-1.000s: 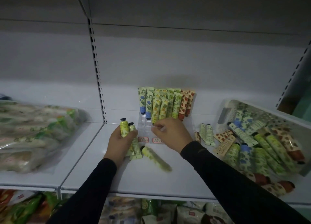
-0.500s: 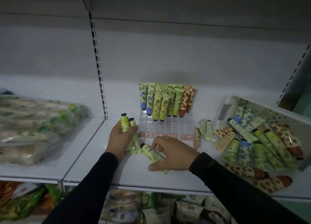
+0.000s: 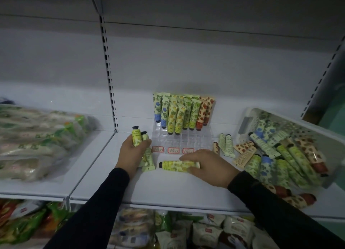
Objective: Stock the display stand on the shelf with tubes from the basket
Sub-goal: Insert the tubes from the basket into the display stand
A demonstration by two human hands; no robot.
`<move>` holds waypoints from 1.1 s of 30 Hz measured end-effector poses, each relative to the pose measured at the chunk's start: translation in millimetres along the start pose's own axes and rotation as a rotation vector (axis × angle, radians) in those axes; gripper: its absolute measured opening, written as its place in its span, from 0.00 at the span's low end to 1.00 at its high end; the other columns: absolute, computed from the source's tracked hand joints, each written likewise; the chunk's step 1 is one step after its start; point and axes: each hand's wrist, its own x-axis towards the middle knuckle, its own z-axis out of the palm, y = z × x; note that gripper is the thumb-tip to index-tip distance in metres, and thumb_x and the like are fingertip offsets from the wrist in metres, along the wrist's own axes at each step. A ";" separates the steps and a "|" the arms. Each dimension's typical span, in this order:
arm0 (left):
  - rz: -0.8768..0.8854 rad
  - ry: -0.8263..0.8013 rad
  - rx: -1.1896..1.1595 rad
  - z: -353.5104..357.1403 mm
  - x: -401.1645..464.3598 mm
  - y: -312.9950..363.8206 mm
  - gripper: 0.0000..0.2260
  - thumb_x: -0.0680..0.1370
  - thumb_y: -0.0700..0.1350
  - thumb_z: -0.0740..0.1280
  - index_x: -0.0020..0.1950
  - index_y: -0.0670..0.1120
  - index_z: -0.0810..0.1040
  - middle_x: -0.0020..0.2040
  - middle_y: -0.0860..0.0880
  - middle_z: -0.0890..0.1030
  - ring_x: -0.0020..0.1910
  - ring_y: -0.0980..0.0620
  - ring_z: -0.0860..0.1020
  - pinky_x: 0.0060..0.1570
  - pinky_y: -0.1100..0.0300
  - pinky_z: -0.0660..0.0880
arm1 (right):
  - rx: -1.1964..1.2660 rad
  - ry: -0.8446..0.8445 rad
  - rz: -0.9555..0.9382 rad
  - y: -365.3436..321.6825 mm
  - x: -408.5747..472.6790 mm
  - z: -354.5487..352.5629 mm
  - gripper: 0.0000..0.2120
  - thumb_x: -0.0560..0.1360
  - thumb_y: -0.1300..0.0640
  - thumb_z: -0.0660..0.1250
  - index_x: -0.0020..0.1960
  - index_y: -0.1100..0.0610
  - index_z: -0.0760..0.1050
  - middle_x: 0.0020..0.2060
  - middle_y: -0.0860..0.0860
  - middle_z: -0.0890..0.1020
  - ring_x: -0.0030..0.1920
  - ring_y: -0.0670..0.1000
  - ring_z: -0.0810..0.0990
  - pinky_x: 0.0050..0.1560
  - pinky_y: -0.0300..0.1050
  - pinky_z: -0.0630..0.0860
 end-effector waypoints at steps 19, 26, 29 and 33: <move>-0.015 -0.035 -0.041 -0.5 3.7 -0.9 0.03 0.75 0.37 0.70 0.46 0.44 0.79 0.36 0.49 0.83 0.39 0.46 0.82 0.50 0.43 0.80 | 0.202 0.661 0.036 -34.6 90.9 -40.4 0.13 0.76 0.52 0.69 0.56 0.59 0.82 0.44 0.51 0.84 0.43 0.47 0.80 0.47 0.34 0.72; -0.010 -0.049 -0.027 -0.1 1.7 0.2 0.03 0.75 0.37 0.70 0.46 0.45 0.80 0.38 0.49 0.83 0.39 0.48 0.82 0.52 0.41 0.80 | 0.046 0.599 0.046 -29.0 102.6 -33.7 0.16 0.79 0.56 0.63 0.35 0.62 0.76 0.27 0.53 0.76 0.29 0.50 0.71 0.35 0.45 0.69; -0.012 -0.050 -0.022 -0.3 1.4 1.3 0.03 0.75 0.38 0.71 0.45 0.46 0.80 0.37 0.49 0.83 0.40 0.47 0.82 0.53 0.40 0.80 | 0.070 0.617 0.069 -29.3 104.4 -35.7 0.12 0.79 0.55 0.64 0.46 0.61 0.82 0.38 0.54 0.84 0.39 0.51 0.81 0.44 0.43 0.76; -0.013 -0.050 -0.023 1.5 -0.8 3.8 0.04 0.76 0.37 0.70 0.45 0.45 0.79 0.36 0.51 0.83 0.38 0.49 0.82 0.51 0.44 0.80 | 0.105 0.646 0.084 -29.2 107.0 -36.6 0.12 0.77 0.52 0.67 0.46 0.60 0.83 0.38 0.52 0.84 0.40 0.50 0.81 0.44 0.41 0.76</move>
